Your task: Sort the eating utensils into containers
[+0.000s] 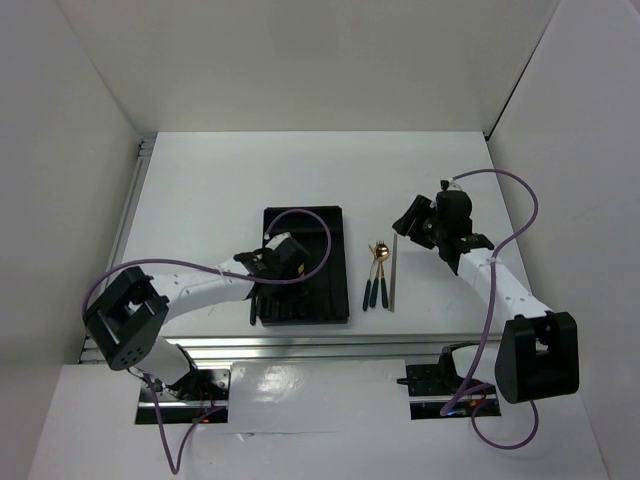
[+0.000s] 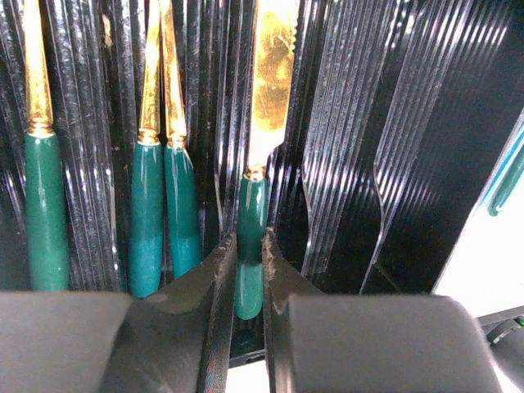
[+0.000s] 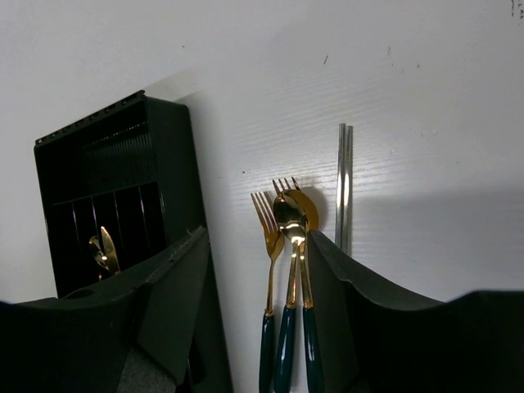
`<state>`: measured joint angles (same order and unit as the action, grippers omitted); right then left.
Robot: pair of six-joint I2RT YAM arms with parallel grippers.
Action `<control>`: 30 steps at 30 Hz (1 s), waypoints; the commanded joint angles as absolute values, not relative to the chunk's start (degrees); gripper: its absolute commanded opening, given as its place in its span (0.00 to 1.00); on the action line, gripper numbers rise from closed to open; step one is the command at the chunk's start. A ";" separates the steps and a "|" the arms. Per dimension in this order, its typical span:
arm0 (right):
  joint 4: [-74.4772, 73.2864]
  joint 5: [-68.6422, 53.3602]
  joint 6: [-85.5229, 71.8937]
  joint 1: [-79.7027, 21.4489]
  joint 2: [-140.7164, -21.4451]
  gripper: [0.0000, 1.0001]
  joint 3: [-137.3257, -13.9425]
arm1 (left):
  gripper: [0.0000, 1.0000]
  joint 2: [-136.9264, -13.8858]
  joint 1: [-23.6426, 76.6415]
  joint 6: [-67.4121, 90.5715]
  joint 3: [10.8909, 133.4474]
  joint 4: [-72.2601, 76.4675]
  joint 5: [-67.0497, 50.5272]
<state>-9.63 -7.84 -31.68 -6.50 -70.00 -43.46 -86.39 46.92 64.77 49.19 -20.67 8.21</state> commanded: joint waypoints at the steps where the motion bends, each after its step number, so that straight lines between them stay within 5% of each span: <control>1: -7.47 -8.09 -31.11 -6.24 -68.73 0.59 -42.98 | 0.00 -87.88 46.85 63.98 50.10 -20.04 9.23; 10: -6.94 -8.09 -30.59 -6.24 -70.40 0.59 -42.98 | 0.00 -90.70 47.37 61.70 54.40 -22.85 9.23; 23: -6.42 -8.09 -30.59 -6.24 -70.40 0.61 -42.98 | 0.70 -90.01 48.43 55.90 62.92 -28.99 10.37; 30: -6.42 -8.09 -30.59 -6.24 -70.40 0.61 -42.98 | 0.80 -79.30 47.47 49.93 65.84 -33.22 14.41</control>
<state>-9.02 -7.99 -31.44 -6.50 -70.81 -43.44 -86.61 48.14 53.84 64.51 -30.44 10.63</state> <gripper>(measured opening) 0.605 0.785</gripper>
